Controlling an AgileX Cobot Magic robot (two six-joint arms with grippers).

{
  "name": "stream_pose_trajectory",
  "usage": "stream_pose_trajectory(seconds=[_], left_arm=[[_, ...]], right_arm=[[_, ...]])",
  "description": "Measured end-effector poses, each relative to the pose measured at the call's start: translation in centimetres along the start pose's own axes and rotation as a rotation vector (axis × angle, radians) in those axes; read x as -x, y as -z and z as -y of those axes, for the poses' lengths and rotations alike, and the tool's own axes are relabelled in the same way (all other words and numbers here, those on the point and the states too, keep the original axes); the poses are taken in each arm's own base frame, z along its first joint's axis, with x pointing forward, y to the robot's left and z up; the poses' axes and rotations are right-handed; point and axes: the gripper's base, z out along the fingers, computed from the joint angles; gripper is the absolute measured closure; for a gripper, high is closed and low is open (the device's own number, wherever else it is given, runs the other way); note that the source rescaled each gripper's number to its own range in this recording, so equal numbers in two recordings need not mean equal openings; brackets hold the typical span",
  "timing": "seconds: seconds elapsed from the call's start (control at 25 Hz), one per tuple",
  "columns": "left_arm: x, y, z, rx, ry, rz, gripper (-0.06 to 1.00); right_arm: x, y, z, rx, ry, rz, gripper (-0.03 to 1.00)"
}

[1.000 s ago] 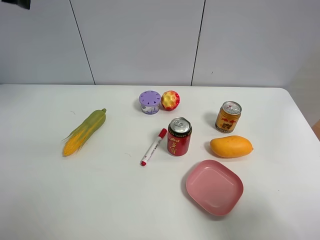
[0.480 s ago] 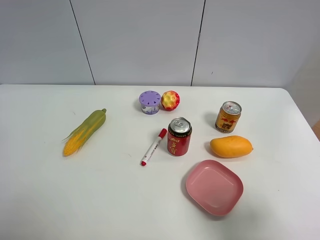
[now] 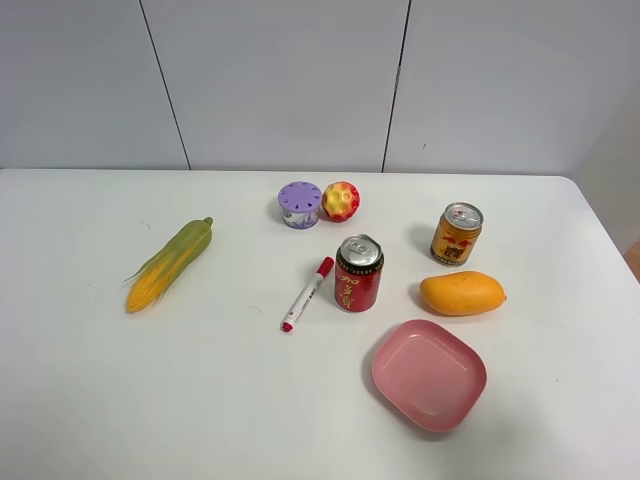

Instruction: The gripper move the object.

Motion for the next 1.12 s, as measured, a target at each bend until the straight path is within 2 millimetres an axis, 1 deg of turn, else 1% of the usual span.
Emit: stream_pose_trajectory(seconds=[0.2,0.56,0.72,0.92,1.12], left_arm=[[-2.5,-0.5,0.6,-0.043,0.096,-0.08,-0.05],[-3.1,1.0,0.6,-0.044,0.11,0.001,-0.05],[-3.8,1.1,0.8,-0.057,0.114,-0.079,-0.05],[-4.4,1.2,0.8,-0.065,0.037,-0.139,-0.05],[-4.7,0.8,0.9,-0.067,0.015,-0.148,-0.05]], right_arm=[[0.0,0.0,0.0,0.0,0.0,0.0,-0.03],[0.0,0.0,0.0,0.0,0.0,0.0,-0.03],[0.0,0.0,0.0,0.0,0.0,0.0,-0.03],[0.0,0.0,0.0,0.0,0.0,0.0,-0.03],[0.0,0.0,0.0,0.0,0.0,0.0,-0.03]])
